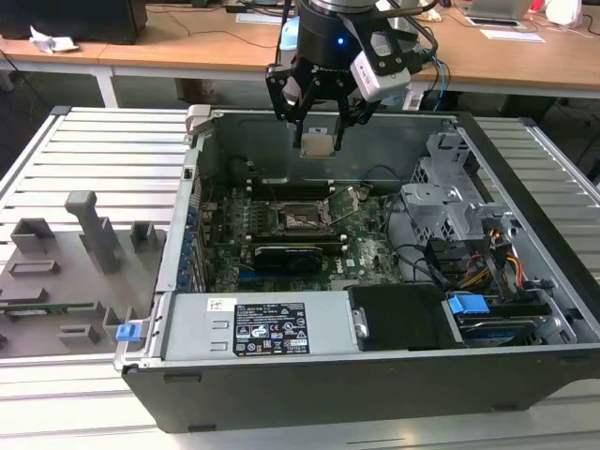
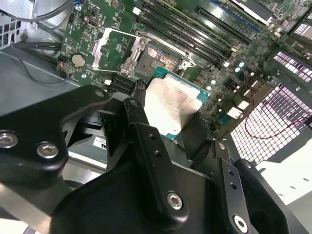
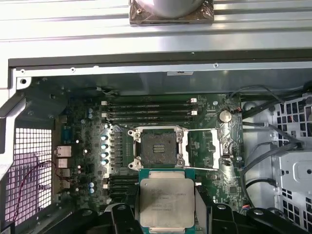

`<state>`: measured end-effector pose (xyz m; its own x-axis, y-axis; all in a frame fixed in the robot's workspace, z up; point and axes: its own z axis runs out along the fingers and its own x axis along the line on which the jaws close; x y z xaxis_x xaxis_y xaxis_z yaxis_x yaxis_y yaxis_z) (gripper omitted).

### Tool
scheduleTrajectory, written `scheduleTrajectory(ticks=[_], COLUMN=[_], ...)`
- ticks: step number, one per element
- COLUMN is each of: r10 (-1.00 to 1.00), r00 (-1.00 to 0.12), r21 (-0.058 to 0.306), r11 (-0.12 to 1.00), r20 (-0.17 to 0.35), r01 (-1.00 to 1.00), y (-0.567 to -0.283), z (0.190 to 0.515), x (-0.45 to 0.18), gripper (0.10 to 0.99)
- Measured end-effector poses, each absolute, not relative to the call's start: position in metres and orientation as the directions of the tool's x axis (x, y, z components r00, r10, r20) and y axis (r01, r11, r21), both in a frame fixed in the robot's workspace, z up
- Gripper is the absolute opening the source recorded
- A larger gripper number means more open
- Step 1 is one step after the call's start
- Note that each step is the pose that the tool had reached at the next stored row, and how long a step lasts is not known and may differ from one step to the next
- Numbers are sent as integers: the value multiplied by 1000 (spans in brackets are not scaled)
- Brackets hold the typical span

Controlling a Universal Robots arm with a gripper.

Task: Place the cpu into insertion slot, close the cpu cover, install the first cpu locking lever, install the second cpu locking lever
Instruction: 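Place the cpu into insertion slot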

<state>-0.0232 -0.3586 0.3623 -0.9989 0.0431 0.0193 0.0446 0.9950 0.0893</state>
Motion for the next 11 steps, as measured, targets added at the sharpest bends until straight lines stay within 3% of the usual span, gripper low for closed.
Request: scheduleTrajectory(ticks=[11], r10=[220], r00=[-975], r21=[89], r11=[971], r20=[19], r01=[221], y=[-359], z=[362], x=[-23], gripper=[541])
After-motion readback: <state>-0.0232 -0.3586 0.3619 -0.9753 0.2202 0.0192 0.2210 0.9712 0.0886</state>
